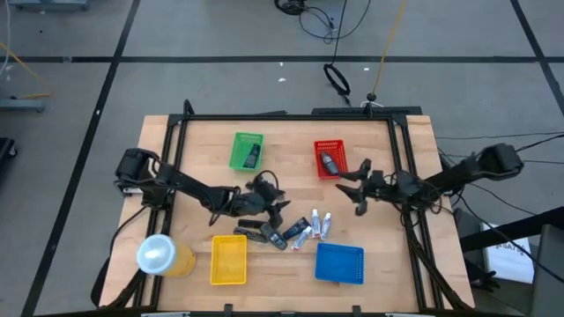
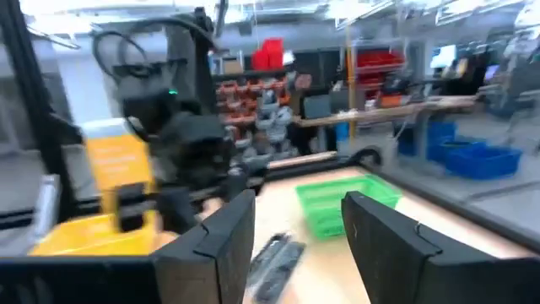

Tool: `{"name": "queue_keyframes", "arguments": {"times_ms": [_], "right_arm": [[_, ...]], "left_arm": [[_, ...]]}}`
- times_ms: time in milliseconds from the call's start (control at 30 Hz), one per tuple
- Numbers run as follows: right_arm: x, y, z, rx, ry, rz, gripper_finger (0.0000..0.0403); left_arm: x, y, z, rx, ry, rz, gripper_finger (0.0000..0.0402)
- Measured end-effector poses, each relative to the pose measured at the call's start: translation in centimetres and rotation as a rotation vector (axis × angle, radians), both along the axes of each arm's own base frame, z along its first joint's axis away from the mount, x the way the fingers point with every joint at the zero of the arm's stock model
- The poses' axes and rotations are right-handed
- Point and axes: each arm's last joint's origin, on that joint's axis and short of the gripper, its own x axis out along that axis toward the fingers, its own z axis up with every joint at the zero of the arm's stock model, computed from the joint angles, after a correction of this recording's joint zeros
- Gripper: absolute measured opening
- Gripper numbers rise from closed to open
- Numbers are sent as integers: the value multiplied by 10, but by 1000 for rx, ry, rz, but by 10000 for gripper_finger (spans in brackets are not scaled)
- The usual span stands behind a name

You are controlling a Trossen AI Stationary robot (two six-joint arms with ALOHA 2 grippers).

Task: Pick & Place Travel size toiletries
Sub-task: Put the right white toothpaste into the blue bin

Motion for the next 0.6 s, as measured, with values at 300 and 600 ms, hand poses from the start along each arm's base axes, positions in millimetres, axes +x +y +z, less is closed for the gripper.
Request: {"name": "queue_keyframes", "arguments": {"times_ms": [300,600], "right_arm": [[9,8,-17,211,549,207,171],[32,11,-25,192,848,443,214]], "left_arm": [[4,26,-7,-201,138,-100,175],[8,42,-2,-140,122,-92,175]]}}
